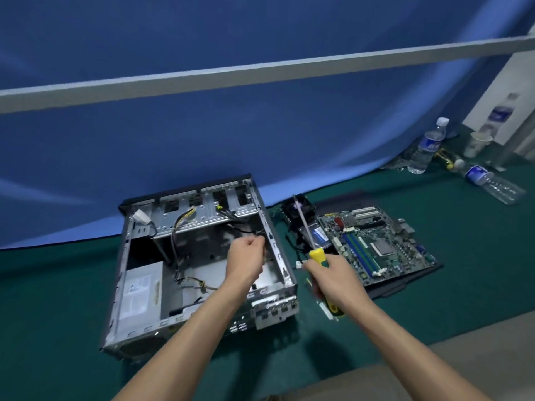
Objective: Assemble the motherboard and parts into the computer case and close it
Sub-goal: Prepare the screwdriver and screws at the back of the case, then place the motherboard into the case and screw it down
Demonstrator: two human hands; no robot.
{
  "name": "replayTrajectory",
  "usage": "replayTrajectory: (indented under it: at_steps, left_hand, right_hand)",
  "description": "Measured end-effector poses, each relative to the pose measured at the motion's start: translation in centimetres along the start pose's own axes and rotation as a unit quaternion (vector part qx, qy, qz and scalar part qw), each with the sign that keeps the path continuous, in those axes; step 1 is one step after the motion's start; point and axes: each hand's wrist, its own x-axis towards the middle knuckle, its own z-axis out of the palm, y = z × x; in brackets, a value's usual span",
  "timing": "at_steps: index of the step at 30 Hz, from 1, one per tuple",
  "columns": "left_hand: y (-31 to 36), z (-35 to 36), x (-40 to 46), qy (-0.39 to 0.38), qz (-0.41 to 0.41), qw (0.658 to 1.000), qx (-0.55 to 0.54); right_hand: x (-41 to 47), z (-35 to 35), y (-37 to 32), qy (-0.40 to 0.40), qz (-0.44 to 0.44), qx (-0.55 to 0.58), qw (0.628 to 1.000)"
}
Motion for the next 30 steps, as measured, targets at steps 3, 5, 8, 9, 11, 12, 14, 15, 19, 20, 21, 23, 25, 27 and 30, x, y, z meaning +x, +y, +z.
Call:
replayTrajectory:
  at_steps: [3, 5, 8, 9, 11, 12, 14, 15, 19, 20, 21, 23, 25, 27, 30]
  left_hand:
    - [-0.5, 2.2, 4.4, 0.031, 0.021, 0.993, 0.108]
    - [-0.7, 3.6, 6.7, 0.059, 0.044, 0.984, 0.159]
    - [-1.2, 5.8, 9.1, 0.068, 0.078, 0.97, 0.219]
    - [-1.4, 6.5, 9.5, 0.069, 0.091, 0.964, 0.24]
    - [-1.8, 7.5, 9.7, 0.097, 0.122, 0.953, 0.261]
    - [-1.8, 7.9, 9.8, 0.115, 0.135, 0.949, 0.259]
    - [-2.0, 8.3, 10.0, 0.125, 0.146, 0.944, 0.269]
    - [-2.2, 8.4, 10.1, 0.127, 0.151, 0.94, 0.28]
    - [-2.5, 8.6, 10.4, 0.146, 0.139, 0.932, 0.301]
    - [-2.5, 8.8, 10.4, 0.15, 0.127, 0.929, 0.313]
    - [-2.5, 9.1, 10.2, 0.157, 0.111, 0.925, 0.326]
    - [-2.4, 9.7, 9.9, 0.178, 0.083, 0.919, 0.34]
    - [-2.2, 10.2, 9.8, 0.197, 0.069, 0.911, 0.357]
    - [-2.3, 10.4, 9.9, 0.205, 0.065, 0.902, 0.374]
    - [-2.5, 10.4, 10.1, 0.216, 0.075, 0.892, 0.39]
  right_hand:
    - [4.2, -1.0, 0.0, 0.011, 0.021, -0.015, 1.0]
    - [6.8, -1.1, 0.1, 0.005, 0.038, -0.029, 0.999]
    - [10.0, -0.7, 1.0, -0.024, 0.066, -0.035, 0.997]
    - [10.8, -0.5, 1.5, -0.036, 0.075, -0.053, 0.995]
    - [12.3, 0.1, 2.7, -0.063, 0.081, -0.103, 0.989]
    - [13.0, 0.6, 3.2, -0.074, 0.084, -0.122, 0.986]
    - [14.3, 1.4, 4.1, -0.081, 0.092, -0.162, 0.979]
    - [15.0, 1.8, 4.5, -0.079, 0.096, -0.182, 0.975]
    - [16.6, 3.0, 5.6, -0.094, 0.105, -0.26, 0.955]
    - [16.7, 3.2, 6.0, -0.103, 0.106, -0.281, 0.948]
    - [16.8, 3.4, 6.3, -0.117, 0.103, -0.305, 0.939]
    - [17.2, 3.6, 6.8, -0.148, 0.094, -0.345, 0.922]
    - [17.8, 3.7, 7.1, -0.172, 0.089, -0.361, 0.912]
    - [18.3, 3.9, 7.3, -0.188, 0.083, -0.376, 0.903]
    - [18.9, 4.1, 7.8, -0.203, 0.07, -0.415, 0.884]
